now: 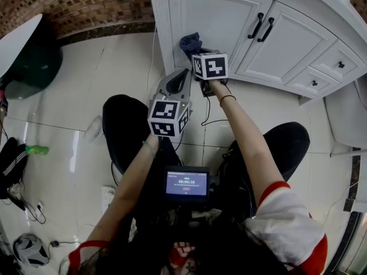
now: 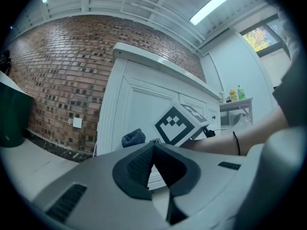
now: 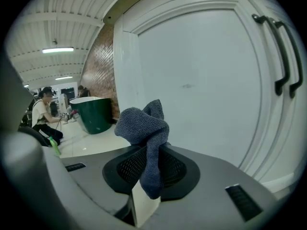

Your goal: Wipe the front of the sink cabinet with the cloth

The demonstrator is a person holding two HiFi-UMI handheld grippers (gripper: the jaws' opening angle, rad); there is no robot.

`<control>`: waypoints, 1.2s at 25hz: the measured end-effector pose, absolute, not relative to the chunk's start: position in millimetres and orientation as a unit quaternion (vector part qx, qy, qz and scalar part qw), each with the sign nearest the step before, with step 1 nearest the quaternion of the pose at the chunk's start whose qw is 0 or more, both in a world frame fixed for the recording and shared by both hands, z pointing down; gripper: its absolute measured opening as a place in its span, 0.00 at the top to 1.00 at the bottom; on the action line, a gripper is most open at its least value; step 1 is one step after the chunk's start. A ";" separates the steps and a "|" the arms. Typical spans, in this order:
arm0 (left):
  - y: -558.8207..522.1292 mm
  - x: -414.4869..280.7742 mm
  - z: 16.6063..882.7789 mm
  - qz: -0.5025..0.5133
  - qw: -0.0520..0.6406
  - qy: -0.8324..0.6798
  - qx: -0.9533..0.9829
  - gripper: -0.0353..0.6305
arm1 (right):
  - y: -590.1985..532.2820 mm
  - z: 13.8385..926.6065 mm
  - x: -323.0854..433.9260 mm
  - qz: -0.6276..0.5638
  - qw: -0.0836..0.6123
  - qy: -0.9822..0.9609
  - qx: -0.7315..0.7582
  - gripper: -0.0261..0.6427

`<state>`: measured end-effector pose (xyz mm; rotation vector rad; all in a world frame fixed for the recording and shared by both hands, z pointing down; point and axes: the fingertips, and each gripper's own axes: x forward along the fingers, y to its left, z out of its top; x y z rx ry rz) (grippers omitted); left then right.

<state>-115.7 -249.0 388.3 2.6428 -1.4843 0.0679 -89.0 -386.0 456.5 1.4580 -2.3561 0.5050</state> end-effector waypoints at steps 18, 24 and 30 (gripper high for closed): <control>-258.6 -135.3 399.2 0.027 0.073 -0.504 0.860 0.90 | -394.9 487.0 -14.8 0.188 0.193 -0.780 0.565 0.83; -256.4 -107.9 404.5 0.038 0.063 -0.488 0.870 0.90 | -382.7 487.1 62.0 0.199 0.177 -0.749 0.607 0.83; -253.0 -85.5 408.4 0.049 0.060 -0.474 0.877 0.90 | -372.7 484.9 122.3 0.208 0.161 -0.724 0.638 0.83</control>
